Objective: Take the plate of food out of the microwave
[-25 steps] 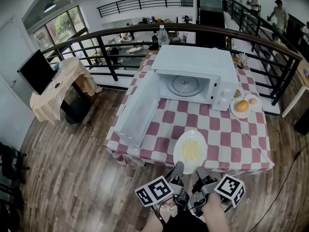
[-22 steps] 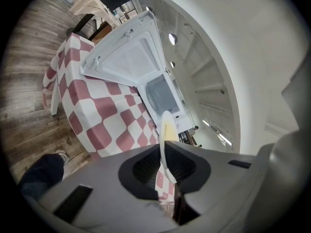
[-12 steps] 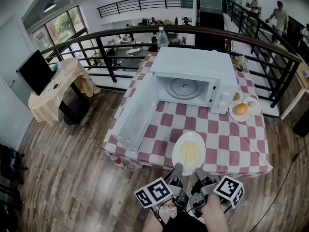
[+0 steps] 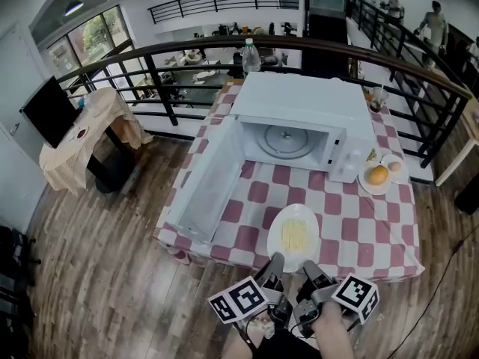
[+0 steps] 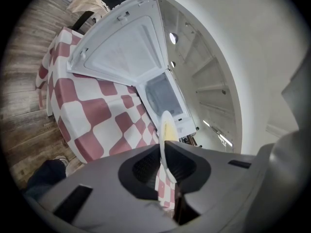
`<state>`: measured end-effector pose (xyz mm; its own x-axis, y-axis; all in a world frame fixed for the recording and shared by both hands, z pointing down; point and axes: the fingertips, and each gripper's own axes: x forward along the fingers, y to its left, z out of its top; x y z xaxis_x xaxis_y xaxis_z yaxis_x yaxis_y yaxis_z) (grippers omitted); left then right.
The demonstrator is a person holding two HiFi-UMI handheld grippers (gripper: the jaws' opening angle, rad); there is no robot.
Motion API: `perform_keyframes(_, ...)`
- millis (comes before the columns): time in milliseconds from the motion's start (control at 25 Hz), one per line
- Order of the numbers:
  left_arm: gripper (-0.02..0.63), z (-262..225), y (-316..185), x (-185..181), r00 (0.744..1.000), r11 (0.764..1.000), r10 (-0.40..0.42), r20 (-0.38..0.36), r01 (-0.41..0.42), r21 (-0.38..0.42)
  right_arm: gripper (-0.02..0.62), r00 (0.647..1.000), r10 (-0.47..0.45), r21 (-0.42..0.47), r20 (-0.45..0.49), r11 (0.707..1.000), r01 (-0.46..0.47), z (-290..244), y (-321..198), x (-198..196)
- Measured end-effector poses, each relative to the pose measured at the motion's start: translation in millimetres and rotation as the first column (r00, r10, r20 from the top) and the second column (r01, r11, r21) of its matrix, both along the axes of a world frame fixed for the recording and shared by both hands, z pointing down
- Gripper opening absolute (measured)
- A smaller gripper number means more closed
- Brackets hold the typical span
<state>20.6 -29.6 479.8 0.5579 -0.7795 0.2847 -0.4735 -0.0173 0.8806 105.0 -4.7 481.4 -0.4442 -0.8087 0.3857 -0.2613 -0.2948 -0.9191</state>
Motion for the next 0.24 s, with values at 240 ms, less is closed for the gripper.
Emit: perform_keyframes(240, 0.057, 6, -26, -2, 1.0, 1.0, -0.006, -0.012, 0.006, -0.014, 0.015, 1.0, -0.003, -0.047, -0.02, 0.999, 0.002, 6, -22, -1)
